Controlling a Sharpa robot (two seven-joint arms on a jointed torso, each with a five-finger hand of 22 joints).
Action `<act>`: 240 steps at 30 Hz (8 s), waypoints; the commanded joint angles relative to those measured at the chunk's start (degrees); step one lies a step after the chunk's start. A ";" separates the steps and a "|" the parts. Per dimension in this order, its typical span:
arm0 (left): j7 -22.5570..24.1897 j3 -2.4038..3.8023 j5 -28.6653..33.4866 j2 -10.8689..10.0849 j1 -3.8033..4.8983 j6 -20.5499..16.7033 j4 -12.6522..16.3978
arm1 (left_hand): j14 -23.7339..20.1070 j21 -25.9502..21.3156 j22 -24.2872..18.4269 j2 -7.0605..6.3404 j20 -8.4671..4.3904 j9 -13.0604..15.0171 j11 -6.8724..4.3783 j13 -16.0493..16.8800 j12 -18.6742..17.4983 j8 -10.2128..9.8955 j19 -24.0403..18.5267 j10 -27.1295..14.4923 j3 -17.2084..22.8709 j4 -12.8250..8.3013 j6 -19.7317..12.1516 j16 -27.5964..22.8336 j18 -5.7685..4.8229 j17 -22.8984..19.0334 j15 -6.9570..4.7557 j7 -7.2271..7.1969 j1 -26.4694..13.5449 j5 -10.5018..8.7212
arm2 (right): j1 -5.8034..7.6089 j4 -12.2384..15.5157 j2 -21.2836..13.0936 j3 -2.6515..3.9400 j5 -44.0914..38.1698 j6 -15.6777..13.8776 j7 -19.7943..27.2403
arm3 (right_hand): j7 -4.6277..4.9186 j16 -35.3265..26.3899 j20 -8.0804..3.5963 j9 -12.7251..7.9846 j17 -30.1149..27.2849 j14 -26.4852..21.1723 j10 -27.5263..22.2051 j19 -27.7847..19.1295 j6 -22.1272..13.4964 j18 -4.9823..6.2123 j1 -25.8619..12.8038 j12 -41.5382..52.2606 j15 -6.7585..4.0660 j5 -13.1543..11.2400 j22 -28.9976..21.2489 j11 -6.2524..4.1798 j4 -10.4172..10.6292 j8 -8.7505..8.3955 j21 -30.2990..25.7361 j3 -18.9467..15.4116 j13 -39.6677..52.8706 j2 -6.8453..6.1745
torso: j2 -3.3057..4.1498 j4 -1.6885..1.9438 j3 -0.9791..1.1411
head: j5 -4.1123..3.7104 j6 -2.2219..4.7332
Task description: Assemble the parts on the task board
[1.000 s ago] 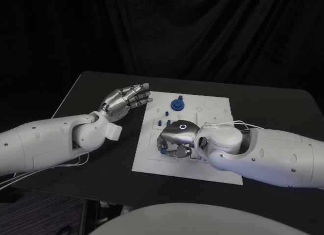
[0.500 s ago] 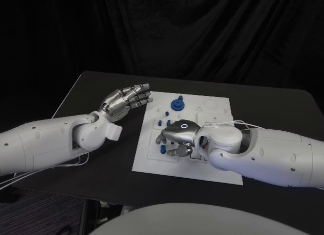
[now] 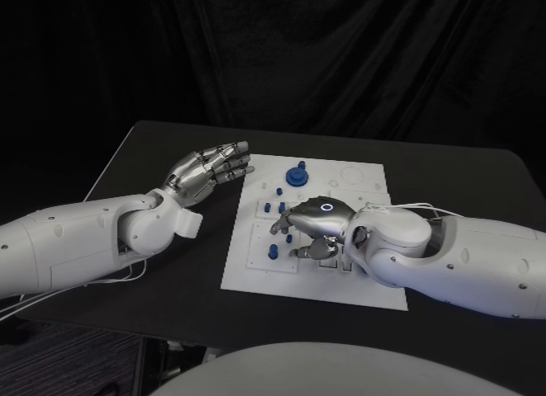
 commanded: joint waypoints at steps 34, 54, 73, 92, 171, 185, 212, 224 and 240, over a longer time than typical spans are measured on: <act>0.96 0.05 0.25 -1.16 -0.12 -0.15 1.00 | 0.61 0.14 0.12 -0.08 -0.11 0.13 0.42 0.14 0.61 0.55 0.33 0.52 0.89 -0.02 0.69 0.82 -0.98 0.18 0.28 0.42 -0.87 0.37 | 1.12 11.55 -27.52 -0.65 22.47 4.25 -21.36 | -5.20 14.86 -7.45 14.94 23.94 11.70 55.52 9.44 11.94 -3.75 -21.19 54.42 -7.97 0.43 11.19 -9.57 11.76 30.01 20.41 -7.73 74.37 3.81 | -0.09 -0.56 -0.04 | -8.83 0.00; 1.20 0.04 0.25 -1.28 -0.16 0.12 0.83 | 0.65 0.17 0.19 -0.05 -0.11 0.14 0.48 0.16 0.78 0.57 0.43 0.63 1.07 0.00 0.73 0.90 -0.99 0.18 0.30 0.44 -0.95 0.39 | -0.33 9.64 -23.50 -0.64 17.51 5.94 -25.65 | -6.01 15.42 -8.32 19.16 25.28 12.21 55.52 10.04 10.73 -4.05 -26.89 54.42 -8.80 -2.92 11.53 -10.36 11.92 33.67 22.30 -9.27 74.37 4.19 | -0.07 -0.08 -0.02 | -9.06 0.00; 1.07 0.05 0.25 -1.12 -0.35 0.69 0.62 | 0.61 0.16 0.09 -0.02 -0.11 0.11 0.53 0.15 0.71 0.55 0.37 0.62 1.20 0.02 0.59 0.88 -0.99 0.17 0.30 0.47 -1.00 0.41 | -2.31 6.51 -19.47 -0.62 16.21 8.10 -26.71 | -6.87 14.67 -8.85 22.11 24.22 12.00 55.52 9.90 12.39 -3.95 -29.81 54.42 -9.41 0.61 11.38 -11.11 11.07 34.78 22.10 -9.94 74.37 4.19 | -0.06 -0.11 0.03 | -8.64 0.00; 1.23 0.05 0.25 -1.29 -0.63 0.92 0.66 | 0.55 0.15 0.03 0.01 -0.11 0.09 0.57 0.14 0.68 0.54 0.34 0.61 1.38 0.03 0.50 0.87 -1.01 0.16 0.31 0.50 -1.06 0.43 | -2.54 8.47 -20.17 -0.53 26.08 0.41 -18.57 | -8.13 13.76 -10.06 28.94 22.82 11.91 55.52 10.50 11.44 -4.34 -19.16 54.42 -10.62 46.59 11.90 -12.39 6.52 36.19 24.07 3.95 74.37 0.90 | -0.12 -0.19 -0.03 | -7.69 0.00; 0.57 0.06 0.25 -2.05 -2.01 0.27 1.00 | 0.69 0.18 0.06 -0.20 -0.11 0.18 0.63 0.18 1.01 0.68 0.49 0.81 1.94 0.04 0.91 1.20 -1.04 0.19 0.35 0.61 -1.39 0.41 | -1.66 11.37 -22.45 -0.40 32.50 -3.95 -15.53 | -7.29 12.65 -9.48 36.06 20.25 11.50 55.52 9.87 10.24 -3.88 -23.78 54.42 -9.98 13.41 11.24 -11.61 7.32 32.47 22.23 -10.82 74.37 6.31 | -0.11 -0.23 0.00 | -6.56 0.00; 0.27 0.06 0.25 -2.13 -2.02 -0.09 2.16 | 0.82 0.19 0.03 -0.40 -0.11 0.21 0.69 0.20 1.10 0.76 0.52 0.94 2.06 0.03 1.02 1.37 -1.04 0.22 0.38 0.65 -1.55 0.39 | 0.78 14.12 -30.18 -0.64 17.75 -0.28 -26.33 | -5.99 12.47 -8.72 32.81 19.98 11.43 55.52 9.92 8.17 -3.98 -21.01 54.42 -9.07 17.22 11.34 -10.49 7.63 28.44 22.47 -11.08 74.37 5.08 | -0.22 -0.08 -0.16 | -7.32 0.00; -0.18 0.06 0.25 -1.84 -2.08 0.05 1.50 | 1.00 0.73 1.30 -0.60 -0.12 0.24 0.80 0.19 1.16 0.84 2.09 1.05 2.42 -0.03 1.12 1.64 -0.97 0.24 0.39 0.70 -1.76 0.41 | -2.34 13.09 -29.43 -0.68 13.79 -1.76 -26.40 | -5.09 17.83 -7.31 30.62 29.71 13.23 55.52 9.79 9.00 -4.36 -18.14 54.42 -7.73 15.37 11.94 -9.41 10.14 27.86 24.10 -13.65 74.37 3.81 | -0.07 -0.12 -0.03 | -7.43 0.00; -0.54 0.06 0.25 -1.79 -2.23 0.42 1.49 | 1.00 0.72 1.23 -0.61 -0.12 0.24 0.80 0.19 1.16 0.84 2.05 1.05 2.46 -0.03 1.13 1.65 -0.97 0.24 0.39 0.70 -1.78 0.41 | -3.30 11.77 -27.59 -0.68 14.12 0.45 -27.42 | -4.10 17.83 -6.69 22.65 29.71 13.23 55.52 11.89 9.84 -5.62 -13.11 54.42 -7.04 26.09 13.60 -8.55 9.62 20.98 29.77 -11.88 74.37 4.20 | -0.03 -0.21 0.02 | -7.54 0.00; -1.07 0.06 0.25 -1.76 -2.47 0.87 1.47 | 0.99 0.72 1.16 -0.62 -0.12 0.23 0.80 0.19 1.18 0.84 2.01 1.07 2.52 -0.03 1.06 1.66 -0.98 0.23 0.40 0.72 -1.81 0.41 | -4.60 10.68 -25.74 -0.67 13.37 2.06 -27.92 | -4.22 17.83 -6.62 20.95 29.71 13.23 55.52 11.89 11.62 -5.64 -11.85 54.42 -7.06 23.98 13.62 -8.63 8.38 20.34 30.04 -10.90 74.37 3.88 | -0.09 -0.15 -0.05 | -7.48 0.00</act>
